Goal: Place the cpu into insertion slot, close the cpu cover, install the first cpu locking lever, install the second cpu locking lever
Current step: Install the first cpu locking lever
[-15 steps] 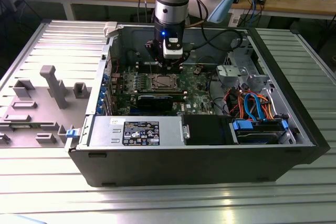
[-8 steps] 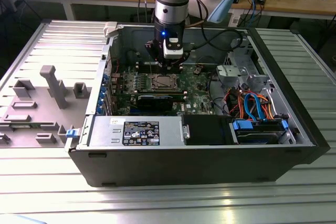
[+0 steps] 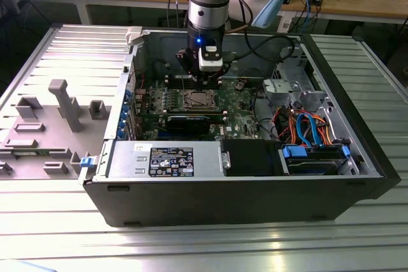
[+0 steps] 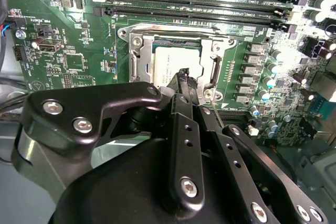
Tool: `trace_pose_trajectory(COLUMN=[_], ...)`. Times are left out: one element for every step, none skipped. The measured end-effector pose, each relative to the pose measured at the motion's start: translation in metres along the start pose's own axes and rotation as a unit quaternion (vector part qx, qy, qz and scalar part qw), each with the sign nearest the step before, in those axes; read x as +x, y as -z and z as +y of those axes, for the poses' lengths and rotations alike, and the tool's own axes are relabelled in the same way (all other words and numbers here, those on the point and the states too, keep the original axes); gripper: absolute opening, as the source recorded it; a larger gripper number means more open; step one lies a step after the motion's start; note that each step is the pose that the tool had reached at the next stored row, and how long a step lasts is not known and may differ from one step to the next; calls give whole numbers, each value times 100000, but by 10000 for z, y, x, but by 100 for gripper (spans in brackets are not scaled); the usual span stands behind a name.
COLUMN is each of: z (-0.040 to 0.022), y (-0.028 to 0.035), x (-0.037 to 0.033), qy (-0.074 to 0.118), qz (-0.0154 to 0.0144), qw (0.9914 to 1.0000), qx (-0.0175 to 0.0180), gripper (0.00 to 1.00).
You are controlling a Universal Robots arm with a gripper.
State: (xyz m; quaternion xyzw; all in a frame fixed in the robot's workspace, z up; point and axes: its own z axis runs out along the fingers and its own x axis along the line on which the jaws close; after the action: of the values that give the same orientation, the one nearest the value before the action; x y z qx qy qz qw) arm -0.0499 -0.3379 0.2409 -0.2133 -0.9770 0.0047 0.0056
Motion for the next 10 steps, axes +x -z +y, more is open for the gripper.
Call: trace_pose_trajectory(z=[0,0,0,0,0,0,0,0,0,0], y=[0,0,0,0,0,0,0,0,0,0], x=[0,0,0,0,0,0,0,0,0,0], qy=[48,92,166,225,272,335,394,438,496,593], qz=[-1,2,-2,-2,-4,-3,-4,-5,-3,-6], qw=[100000,100000,100000,100000,100000,99999,99999,99999,99999,99998], qx=[1,0,-1,1,2,3,2,1,5,4], gripper=[11,11,11,11,11,11,11,11,11,11])
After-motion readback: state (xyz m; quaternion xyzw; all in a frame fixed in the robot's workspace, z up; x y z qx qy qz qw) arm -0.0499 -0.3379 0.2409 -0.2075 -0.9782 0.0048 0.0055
